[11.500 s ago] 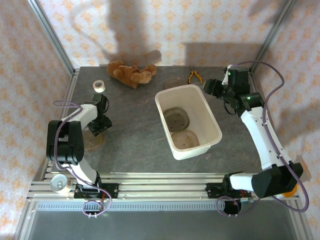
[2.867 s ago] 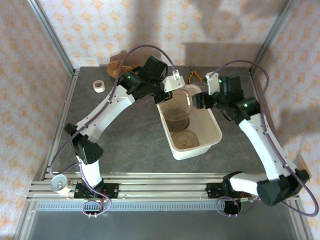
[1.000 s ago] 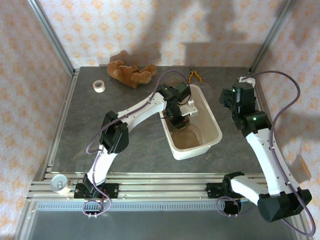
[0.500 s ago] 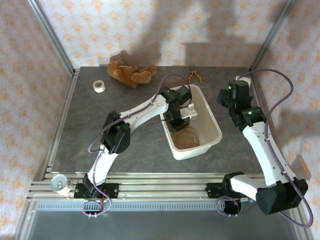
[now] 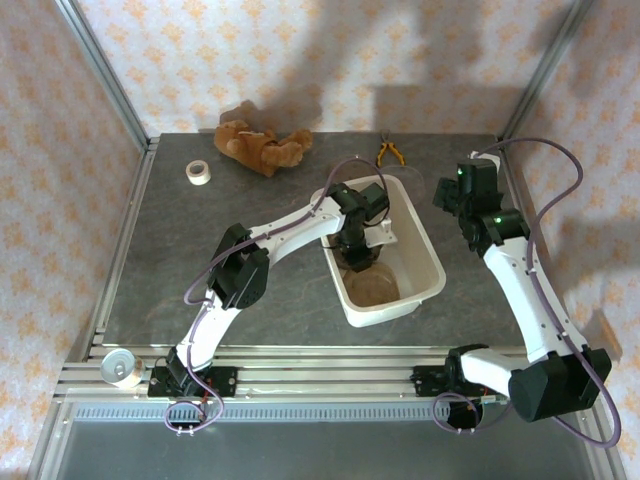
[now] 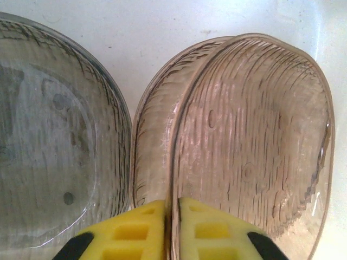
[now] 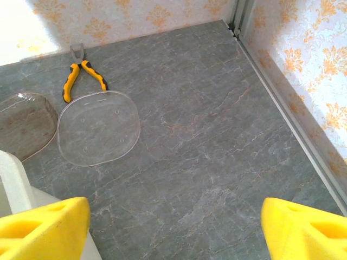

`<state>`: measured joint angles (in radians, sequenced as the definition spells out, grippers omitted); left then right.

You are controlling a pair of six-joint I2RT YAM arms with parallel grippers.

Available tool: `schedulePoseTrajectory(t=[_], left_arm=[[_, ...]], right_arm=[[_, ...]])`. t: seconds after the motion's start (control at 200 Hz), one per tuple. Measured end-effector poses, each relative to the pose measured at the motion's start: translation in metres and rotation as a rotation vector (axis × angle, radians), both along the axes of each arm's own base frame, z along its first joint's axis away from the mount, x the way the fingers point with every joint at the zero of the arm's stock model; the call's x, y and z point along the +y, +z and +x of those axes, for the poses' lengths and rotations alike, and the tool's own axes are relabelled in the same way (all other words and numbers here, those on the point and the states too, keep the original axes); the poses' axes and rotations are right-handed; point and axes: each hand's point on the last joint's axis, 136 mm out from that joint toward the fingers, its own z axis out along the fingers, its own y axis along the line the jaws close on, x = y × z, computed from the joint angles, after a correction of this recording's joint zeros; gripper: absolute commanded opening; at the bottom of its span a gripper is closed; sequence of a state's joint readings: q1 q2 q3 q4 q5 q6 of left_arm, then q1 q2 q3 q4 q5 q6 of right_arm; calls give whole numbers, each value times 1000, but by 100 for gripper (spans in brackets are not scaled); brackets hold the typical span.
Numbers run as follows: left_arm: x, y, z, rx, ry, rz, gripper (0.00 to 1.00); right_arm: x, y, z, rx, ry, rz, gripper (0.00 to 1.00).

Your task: Place the plates into the plastic bin on the countertop

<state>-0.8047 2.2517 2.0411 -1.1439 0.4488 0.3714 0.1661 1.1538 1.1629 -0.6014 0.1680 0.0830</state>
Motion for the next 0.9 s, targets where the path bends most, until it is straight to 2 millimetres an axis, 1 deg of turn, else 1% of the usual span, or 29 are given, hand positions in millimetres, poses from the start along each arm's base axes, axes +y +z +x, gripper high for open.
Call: schedulePoseTrajectory(t=[0.095, 0.205, 0.305, 0.585, 0.676, 0.706, 0.726, 0.736, 0.831, 0.901], left_arm=[[2, 0, 1, -8, 3, 11, 33], [2, 6, 6, -31, 4, 14, 40], [-1, 13, 12, -64, 10, 7, 43], [-6, 34, 28, -134, 56, -15, 47], [-7, 41, 31, -149, 89, -25, 56], [-7, 44, 33, -158, 107, -26, 58], [-7, 47, 34, -164, 117, -30, 63], [-7, 48, 34, -164, 124, -32, 64], [-7, 64, 42, -193, 202, -63, 65], [-5, 81, 50, -216, 277, -101, 66]], right_arm=[[1, 0, 0, 1, 6, 5, 82], [3, -2, 1, 7, 15, 12, 82], [3, -8, 3, 24, 16, 25, 82], [0, -38, 10, 123, 12, 71, 82], [-2, -49, 10, 168, 8, 89, 82], [-3, -53, 11, 183, 4, 96, 82], [-3, -56, 11, 193, 2, 100, 82], [-4, -57, 11, 198, 1, 100, 82], [-2, -70, 11, 246, 5, 116, 82], [2, -78, 10, 278, 21, 131, 81]])
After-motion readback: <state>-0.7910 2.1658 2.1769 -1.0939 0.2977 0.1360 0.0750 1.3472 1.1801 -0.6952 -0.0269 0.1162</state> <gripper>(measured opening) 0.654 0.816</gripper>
